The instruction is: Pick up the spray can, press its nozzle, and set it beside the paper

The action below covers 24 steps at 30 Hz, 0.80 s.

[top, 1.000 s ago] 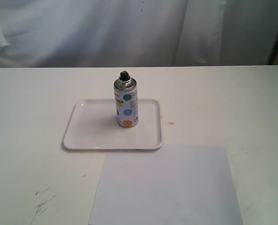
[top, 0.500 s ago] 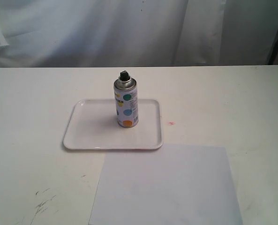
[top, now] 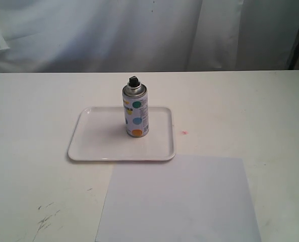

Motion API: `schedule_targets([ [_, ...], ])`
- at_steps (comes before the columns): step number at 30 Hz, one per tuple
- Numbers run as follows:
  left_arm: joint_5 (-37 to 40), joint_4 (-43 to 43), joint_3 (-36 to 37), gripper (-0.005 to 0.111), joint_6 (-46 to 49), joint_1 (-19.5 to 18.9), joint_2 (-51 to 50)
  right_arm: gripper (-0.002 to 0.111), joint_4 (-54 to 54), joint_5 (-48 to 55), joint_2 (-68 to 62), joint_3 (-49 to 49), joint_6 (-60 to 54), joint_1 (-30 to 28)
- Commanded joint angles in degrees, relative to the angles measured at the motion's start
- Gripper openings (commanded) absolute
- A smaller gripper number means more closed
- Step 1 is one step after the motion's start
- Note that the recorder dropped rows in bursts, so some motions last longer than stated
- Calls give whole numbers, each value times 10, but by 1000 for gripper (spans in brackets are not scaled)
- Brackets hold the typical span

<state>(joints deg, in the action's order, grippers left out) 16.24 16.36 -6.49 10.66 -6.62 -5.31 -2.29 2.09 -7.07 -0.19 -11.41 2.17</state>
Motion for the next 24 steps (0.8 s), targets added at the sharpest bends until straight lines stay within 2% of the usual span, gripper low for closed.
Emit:
schedule_targets([
  [1, 21, -106, 3, 0, -118, -1, 25, 0, 83, 71, 53, 2, 106, -29],
  [5, 16, -114, 23, 0, -119, 0, 40, 0, 128, 99, 71, 2, 175, -42],
  [10, 16, -116, 63, 0, -123, 0, 53, 0, 150, 138, 71, 2, 181, -42],
  [14, 18, -128, 65, 0, -123, 0, 53, 0, 149, 157, 71, 2, 182, -42],
  [21, 18, -131, 65, 0, -122, 53, 53, 0, 148, 164, 71, 2, 210, -42],
  [24, 18, -135, 65, 0, -122, 55, 53, 0, 145, 164, 71, 2, 204, -42],
])
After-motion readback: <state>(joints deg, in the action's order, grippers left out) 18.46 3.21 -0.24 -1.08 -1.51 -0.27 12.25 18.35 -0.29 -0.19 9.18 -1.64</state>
